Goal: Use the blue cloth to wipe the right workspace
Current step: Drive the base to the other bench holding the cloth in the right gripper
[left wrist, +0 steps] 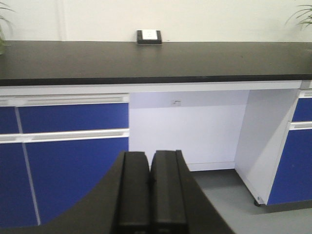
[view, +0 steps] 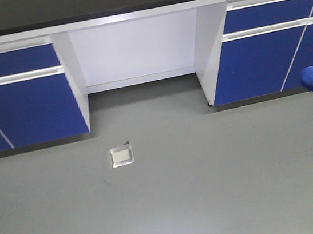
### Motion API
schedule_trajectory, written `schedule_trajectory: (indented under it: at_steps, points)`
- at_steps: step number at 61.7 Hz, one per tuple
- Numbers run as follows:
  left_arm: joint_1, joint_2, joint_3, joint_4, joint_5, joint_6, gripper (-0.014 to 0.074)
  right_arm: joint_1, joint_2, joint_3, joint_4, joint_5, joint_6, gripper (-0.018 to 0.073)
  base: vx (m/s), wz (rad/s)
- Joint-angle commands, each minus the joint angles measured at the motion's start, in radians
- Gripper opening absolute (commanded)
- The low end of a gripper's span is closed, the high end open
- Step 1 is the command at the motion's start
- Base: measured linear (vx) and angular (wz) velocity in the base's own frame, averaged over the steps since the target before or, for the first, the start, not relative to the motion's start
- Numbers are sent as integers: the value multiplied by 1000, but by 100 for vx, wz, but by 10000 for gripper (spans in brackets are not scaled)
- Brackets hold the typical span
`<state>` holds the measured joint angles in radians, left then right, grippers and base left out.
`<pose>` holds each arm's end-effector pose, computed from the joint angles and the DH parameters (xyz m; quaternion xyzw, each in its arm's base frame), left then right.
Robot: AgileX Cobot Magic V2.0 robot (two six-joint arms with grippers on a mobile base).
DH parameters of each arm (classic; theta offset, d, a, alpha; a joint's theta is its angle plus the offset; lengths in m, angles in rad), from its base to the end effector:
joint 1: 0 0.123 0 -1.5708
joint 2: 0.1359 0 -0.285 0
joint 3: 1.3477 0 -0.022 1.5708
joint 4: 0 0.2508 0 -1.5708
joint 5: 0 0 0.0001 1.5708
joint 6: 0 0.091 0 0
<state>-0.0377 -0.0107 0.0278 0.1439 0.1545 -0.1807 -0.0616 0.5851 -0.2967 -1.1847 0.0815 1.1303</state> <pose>0.0566 -0.0001 0.1905 -0.0078 0.7357 -0.0177 0.6770 0.1237 -0.0146 0.2617 0.0267 0.7835 -0.0651 0.6174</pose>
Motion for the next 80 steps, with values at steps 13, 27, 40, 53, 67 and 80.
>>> schedule_trajectory:
  at_steps: [13, 27, 40, 53, 67, 80]
  points:
    - [-5, -16, 30, 1, -84, -8, -6, -3, 0, -29, -22, -29, -9, -4, 31, -22]
    - [-5, -16, 30, 1, -84, -8, -6, -3, 0, -29, -22, -29, -9, -4, 35, -17]
    - [-5, -16, 30, 1, -84, -8, -6, -3, 0, -29, -22, -29, -9, -4, 37, -13]
    - [-5, -16, 30, 1, -84, -8, -6, -3, 0, -29, -22, -29, -9, -4, 39, -6]
    - [-5, -16, 30, 1, -84, -8, -6, -3, 0, -29, -22, -29, -9, -4, 38, 6]
    - [-5, -16, 30, 1, -84, -8, -6, -3, 0, -29, -22, -27, -9, -4, 38, 18]
